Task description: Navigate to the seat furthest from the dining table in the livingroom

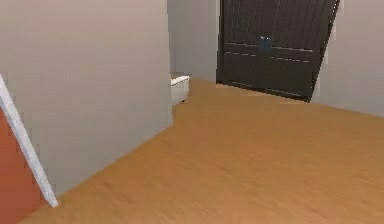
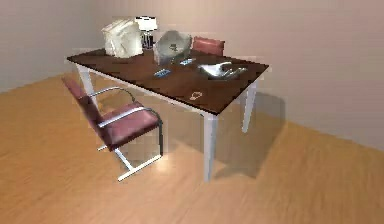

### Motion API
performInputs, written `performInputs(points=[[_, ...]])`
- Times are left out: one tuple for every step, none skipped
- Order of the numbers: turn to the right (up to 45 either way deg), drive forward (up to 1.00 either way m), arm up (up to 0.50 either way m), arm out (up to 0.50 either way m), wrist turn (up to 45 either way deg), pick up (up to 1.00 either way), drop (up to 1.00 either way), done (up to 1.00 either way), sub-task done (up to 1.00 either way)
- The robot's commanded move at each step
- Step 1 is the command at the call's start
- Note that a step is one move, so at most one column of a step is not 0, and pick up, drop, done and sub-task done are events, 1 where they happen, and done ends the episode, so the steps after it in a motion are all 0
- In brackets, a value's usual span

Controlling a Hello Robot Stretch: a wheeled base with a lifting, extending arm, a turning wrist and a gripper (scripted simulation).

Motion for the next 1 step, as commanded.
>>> performInputs(points=[[0.0, 1.00, 0.00, 0.00, 0.0, 0.00, 0.00, 0.00, 0.00]])
